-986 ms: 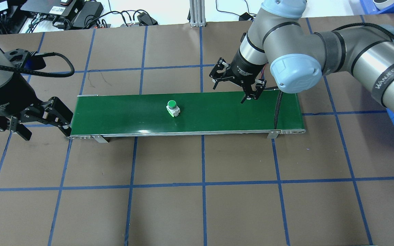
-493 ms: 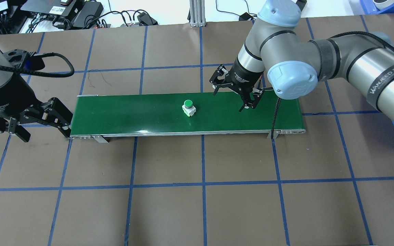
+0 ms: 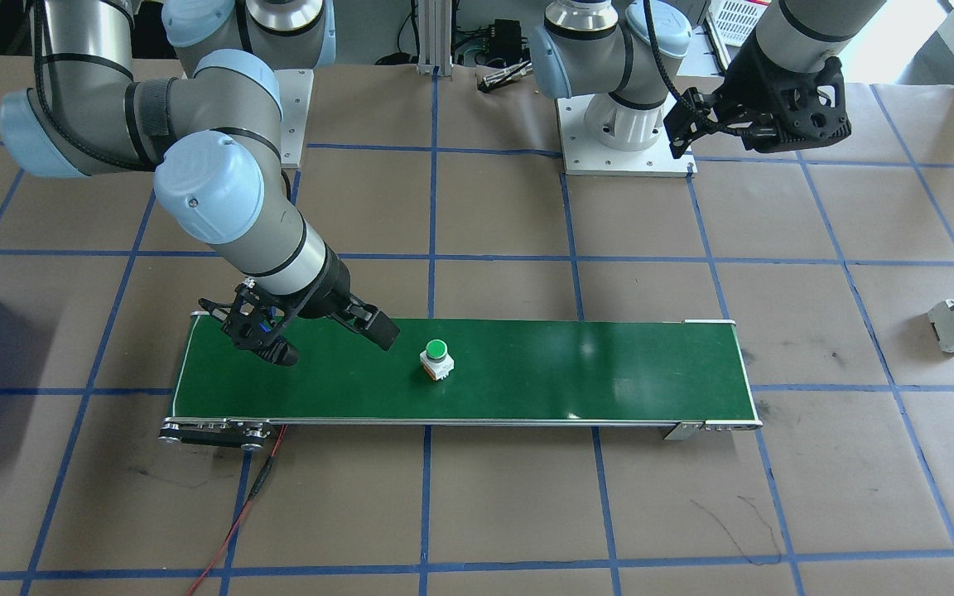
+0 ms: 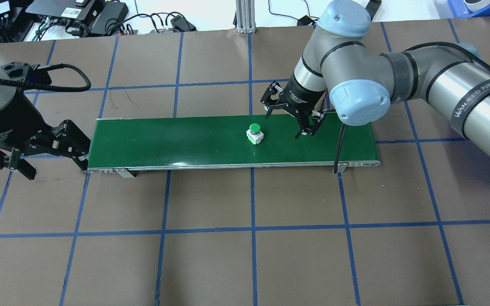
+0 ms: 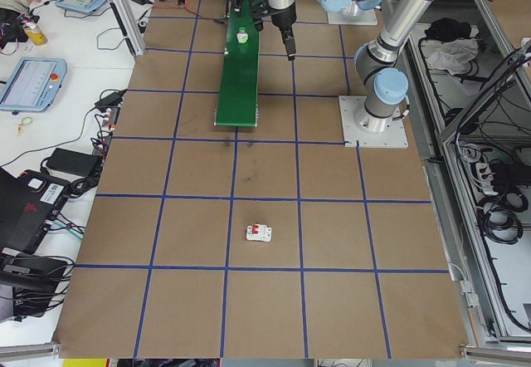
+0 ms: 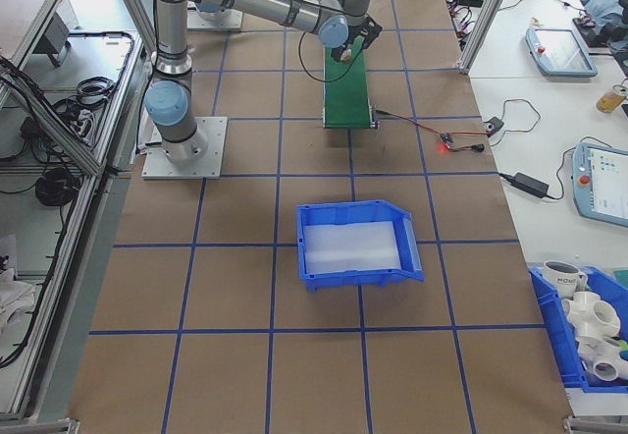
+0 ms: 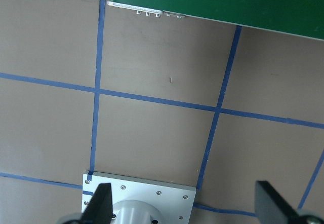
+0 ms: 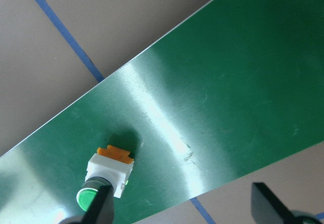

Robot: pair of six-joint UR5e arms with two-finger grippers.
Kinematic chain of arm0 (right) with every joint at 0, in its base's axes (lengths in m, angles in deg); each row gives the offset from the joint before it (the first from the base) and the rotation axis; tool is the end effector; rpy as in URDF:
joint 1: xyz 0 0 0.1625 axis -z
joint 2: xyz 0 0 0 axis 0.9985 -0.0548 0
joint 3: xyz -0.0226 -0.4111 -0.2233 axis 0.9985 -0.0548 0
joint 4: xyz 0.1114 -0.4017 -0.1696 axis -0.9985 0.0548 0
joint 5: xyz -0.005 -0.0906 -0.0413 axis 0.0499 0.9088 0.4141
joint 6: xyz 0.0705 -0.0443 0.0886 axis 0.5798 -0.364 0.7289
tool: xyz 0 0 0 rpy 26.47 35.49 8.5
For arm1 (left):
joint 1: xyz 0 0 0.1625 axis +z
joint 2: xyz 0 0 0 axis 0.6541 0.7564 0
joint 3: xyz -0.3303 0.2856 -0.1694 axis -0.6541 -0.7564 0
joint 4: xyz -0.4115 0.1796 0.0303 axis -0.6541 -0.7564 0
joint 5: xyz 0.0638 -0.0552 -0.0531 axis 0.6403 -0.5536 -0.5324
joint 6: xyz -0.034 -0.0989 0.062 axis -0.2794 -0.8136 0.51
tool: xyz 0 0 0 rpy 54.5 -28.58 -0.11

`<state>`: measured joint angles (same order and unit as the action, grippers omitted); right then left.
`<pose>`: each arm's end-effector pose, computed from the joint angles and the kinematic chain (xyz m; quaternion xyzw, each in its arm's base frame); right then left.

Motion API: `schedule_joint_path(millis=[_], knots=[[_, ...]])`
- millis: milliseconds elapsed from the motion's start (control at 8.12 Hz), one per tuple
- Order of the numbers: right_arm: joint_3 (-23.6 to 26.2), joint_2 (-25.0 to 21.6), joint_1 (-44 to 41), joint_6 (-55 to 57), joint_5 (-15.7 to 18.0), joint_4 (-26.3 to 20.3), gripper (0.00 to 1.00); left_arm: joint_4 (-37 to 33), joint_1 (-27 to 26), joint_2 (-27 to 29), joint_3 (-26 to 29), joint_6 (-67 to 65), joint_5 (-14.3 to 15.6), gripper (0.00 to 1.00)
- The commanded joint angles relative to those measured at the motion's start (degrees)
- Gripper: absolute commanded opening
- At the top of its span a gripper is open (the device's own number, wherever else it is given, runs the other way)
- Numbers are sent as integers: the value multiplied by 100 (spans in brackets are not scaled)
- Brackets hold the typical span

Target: Move button from left to right

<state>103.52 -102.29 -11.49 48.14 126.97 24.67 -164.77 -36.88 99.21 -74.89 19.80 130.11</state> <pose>0.2553 -0.5886 0.3158 0.2954 0.9448 0.0691 0.1235 -0.0375 -0.4245 0.4963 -0.0880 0.9911 0.0987 0.0146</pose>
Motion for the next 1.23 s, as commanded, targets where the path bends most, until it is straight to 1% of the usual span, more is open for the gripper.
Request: schedule_joint_path(millis=[0,123,246,370,493,616,739,862,986,1109], knots=[[-2,130,-53,-56,42,125,94,-11,-6,-83,-31,1,-16,100],[-11,313,-44,-431,51,187,97,-11,-6,-75,-14,10,1,100],[-80,350,-35,-443,51,205,97,-11,-6,-75,-5,471,10,100],[-72,403,-35,-748,251,197,97,6,-6,-83,4,754,10,100],[-72,481,-9,-1081,479,188,97,7,-6,-92,-5,749,2,100],[-72,491,-9,-1407,891,188,97,-2,-6,-92,-5,748,10,100],[-72,500,-9,-1610,1234,179,97,-2,-6,-92,4,748,2,100],[-72,552,8,-1682,1333,188,95,-2,-6,-92,4,748,2,100],[-55,587,43,-2152,1534,179,84,-2,-6,-92,4,748,2,100],[-37,579,52,-2366,1606,144,70,-2,-6,-92,4,748,2,100]])
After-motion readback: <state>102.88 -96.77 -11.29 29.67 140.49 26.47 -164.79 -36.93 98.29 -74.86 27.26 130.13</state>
